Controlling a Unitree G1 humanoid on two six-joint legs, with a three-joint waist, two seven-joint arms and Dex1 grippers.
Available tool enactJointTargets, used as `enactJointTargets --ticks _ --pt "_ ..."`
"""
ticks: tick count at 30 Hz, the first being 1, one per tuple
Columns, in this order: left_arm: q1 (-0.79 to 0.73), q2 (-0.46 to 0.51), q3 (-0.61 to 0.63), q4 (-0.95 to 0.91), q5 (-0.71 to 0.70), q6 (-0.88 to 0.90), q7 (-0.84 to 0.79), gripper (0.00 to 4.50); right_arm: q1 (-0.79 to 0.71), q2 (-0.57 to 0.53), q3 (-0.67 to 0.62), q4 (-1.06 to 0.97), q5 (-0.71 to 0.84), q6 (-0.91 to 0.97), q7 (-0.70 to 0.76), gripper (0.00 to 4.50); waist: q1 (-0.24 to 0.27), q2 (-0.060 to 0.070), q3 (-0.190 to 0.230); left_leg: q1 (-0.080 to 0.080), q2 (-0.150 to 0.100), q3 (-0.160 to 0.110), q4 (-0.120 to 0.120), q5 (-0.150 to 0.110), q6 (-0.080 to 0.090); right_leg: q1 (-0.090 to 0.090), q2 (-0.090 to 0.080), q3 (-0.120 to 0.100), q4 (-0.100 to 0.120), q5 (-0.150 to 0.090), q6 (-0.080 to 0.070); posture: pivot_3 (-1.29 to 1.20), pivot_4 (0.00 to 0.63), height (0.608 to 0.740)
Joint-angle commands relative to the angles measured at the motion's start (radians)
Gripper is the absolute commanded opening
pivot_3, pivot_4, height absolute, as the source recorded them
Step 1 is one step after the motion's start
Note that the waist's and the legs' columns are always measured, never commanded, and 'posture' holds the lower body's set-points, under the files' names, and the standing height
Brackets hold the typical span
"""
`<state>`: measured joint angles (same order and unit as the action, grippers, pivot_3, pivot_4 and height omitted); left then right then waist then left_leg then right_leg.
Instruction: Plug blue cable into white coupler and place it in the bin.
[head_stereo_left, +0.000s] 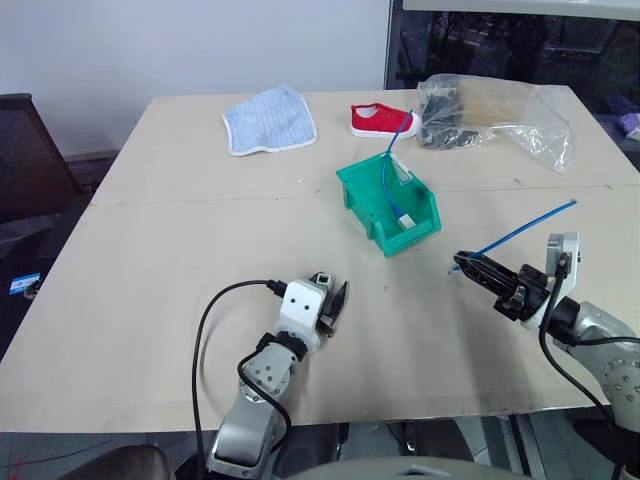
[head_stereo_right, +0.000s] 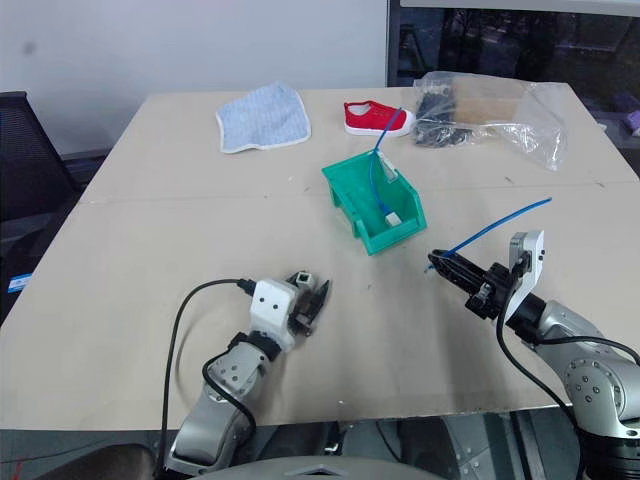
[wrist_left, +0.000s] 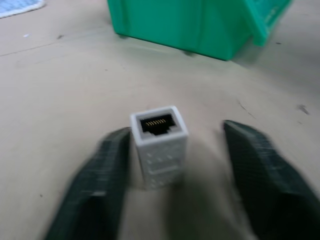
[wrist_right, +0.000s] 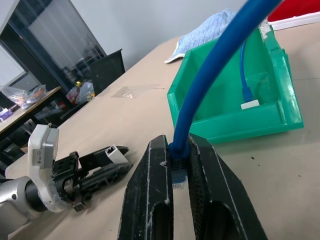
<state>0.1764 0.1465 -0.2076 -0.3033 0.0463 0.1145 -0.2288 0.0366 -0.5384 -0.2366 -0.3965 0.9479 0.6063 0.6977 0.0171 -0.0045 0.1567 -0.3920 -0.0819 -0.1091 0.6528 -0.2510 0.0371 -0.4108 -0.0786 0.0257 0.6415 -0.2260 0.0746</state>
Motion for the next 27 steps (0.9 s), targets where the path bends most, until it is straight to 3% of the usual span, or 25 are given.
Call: enactJointTargets --ticks 1,6,12,17,21,27 --pt "-0.014 0.003 0.011 0.015 0.010 0.010 0.011 0.63 -0.001 0.004 -0.017 -0.042 0.002 -0.018 0.002 0.00 0.000 0.000 0.000 0.000 0.000 0.000 0.000 0.000 0.000 0.000 0.000 0.000 0.000 0.000 0.000 0.00 0.150 0.740" --pt "-0.101 0.054 0.013 0.034 -0.052 0.022 -0.105 0.60 -0.036 0.011 0.004 -0.059 -0.006 -0.013 -0.015 0.00 -0.002 0.000 0.000 0.000 0.000 0.000 0.000 0.000 0.000 0.000 0.001 0.000 0.000 0.000 0.000 0.00 0.150 0.740" --pt "-0.332 0.144 -0.042 0.187 -0.225 0.054 -0.479 0.60 -0.122 -0.028 0.143 -0.090 -0.170 -0.072 0.046 0.00 -0.004 0.000 0.000 0.000 0.000 0.000 0.000 0.000 0.000 -0.001 0.002 -0.001 0.000 0.000 0.000 0.00 0.150 0.740" --pt "-0.550 0.186 -0.128 0.416 -0.239 -0.002 -0.778 0.60 -0.205 -0.066 0.266 -0.028 -0.331 -0.154 0.135 0.00 -0.004 0.000 0.000 0.000 -0.001 0.000 0.000 0.002 -0.004 -0.001 0.002 -0.001 0.000 0.000 0.000 0.00 0.150 0.740" --pt "-0.723 0.166 -0.174 0.640 -0.223 -0.084 -0.959 0.60 -0.254 -0.067 0.333 0.032 -0.422 -0.223 0.189 0.00 -0.005 -0.001 0.001 -0.001 -0.001 -0.001 0.001 0.003 -0.004 -0.001 0.002 -0.002 0.000 0.000 0.000 0.00 0.150 0.740" --pt "-0.890 0.101 -0.193 0.906 -0.187 -0.187 -1.098 0.60 -0.287 -0.043 0.396 0.090 -0.512 -0.267 0.206 0.00 -0.006 -0.002 0.001 -0.002 -0.001 -0.002 0.001 0.003 -0.005 -0.001 0.002 -0.003 0.000 0.000 0.000 0.00 0.150 0.740"
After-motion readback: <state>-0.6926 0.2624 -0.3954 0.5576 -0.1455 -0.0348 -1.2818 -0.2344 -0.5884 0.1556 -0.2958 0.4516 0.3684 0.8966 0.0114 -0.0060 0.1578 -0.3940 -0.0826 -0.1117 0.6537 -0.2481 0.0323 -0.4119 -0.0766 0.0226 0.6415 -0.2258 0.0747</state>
